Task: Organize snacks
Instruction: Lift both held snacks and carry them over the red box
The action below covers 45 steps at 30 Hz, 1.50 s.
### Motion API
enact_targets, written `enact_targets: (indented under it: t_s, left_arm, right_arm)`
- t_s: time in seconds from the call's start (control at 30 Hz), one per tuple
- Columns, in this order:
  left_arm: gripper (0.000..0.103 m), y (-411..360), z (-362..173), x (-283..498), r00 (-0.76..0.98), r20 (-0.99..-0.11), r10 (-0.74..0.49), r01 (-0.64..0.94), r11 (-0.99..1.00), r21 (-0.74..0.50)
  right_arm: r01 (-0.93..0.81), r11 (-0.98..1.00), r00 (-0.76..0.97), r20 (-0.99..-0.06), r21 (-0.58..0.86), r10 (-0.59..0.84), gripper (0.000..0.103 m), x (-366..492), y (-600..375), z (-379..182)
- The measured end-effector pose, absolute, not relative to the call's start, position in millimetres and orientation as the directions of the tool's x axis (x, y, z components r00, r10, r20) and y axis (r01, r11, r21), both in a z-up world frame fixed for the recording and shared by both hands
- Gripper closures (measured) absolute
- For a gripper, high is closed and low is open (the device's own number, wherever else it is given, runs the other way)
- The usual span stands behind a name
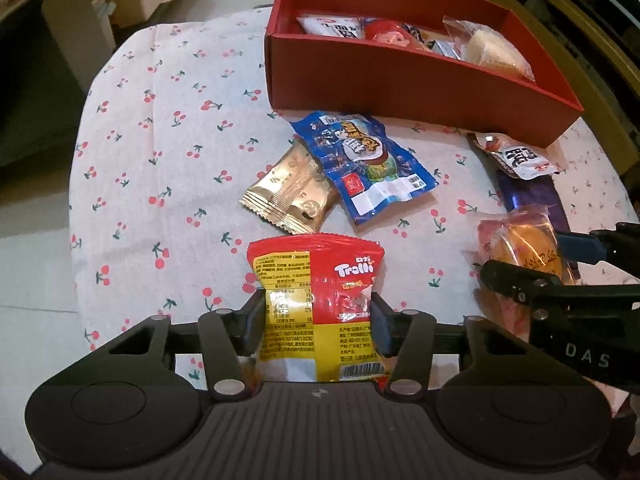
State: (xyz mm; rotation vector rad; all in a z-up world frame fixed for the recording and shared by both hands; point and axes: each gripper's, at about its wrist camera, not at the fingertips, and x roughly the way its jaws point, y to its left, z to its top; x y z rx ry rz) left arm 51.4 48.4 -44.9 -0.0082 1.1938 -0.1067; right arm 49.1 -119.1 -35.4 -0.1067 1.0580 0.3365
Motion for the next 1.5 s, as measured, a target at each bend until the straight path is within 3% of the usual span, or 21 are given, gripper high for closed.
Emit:
enact_targets:
  t_s: [0.47, 1.5]
  left_arm:
    - [0.044, 37, -8, 48, 0.439, -0.877, -0.195, 0.117, 0.98, -0.159]
    - [0.046, -17, 50, 125, 0.597, -0.768, -0.23, 0.2, 0.97, -0.136]
  right_arm:
    - [-0.304, 0.947, 0.511, -0.822, 0.102, 0.253, 0.04, 44, -130, -9]
    - [-0.12, 0.985, 0.671, -0.721, 0.125, 0.173, 0.04, 102, -182, 43]
